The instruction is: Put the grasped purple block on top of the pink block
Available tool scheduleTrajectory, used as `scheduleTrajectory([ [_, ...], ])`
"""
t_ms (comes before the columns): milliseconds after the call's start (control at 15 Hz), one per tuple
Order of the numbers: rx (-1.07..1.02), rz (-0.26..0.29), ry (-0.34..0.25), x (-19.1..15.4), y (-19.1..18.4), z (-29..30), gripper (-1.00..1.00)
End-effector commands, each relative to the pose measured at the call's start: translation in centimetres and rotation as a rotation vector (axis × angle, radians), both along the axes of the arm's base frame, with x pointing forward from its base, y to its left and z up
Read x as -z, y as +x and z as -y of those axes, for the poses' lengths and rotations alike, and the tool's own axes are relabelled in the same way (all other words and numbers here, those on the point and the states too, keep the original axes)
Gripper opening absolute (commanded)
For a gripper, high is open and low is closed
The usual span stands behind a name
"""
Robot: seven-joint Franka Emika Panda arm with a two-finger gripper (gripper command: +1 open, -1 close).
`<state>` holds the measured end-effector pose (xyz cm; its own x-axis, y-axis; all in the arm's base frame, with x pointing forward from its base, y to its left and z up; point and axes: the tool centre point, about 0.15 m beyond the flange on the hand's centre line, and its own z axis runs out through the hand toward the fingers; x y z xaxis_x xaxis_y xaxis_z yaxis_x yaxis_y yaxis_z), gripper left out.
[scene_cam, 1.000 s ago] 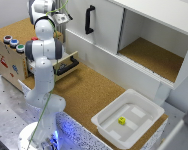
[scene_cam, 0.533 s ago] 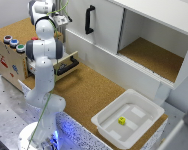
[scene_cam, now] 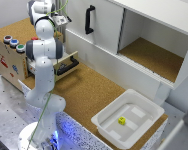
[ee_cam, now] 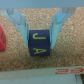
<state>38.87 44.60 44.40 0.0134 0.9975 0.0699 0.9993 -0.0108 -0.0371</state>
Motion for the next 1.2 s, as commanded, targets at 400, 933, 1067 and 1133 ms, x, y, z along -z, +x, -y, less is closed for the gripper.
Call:
scheduleTrajectory([
  [400, -0.175, 0.096, -0.044, -5.9, -5.2, -3.0, -1.0],
  [933, -0.24, 0.032, -0.079, -5.9, -9.3, -3.9, -1.0],
  [1067, -0.213, 0.021, -0.063, -5.3, -9.5, -3.3, -1.0],
  [1133, -0.199, 0.018, -0.054, -4.8, -9.2, -3.1, -1.0],
])
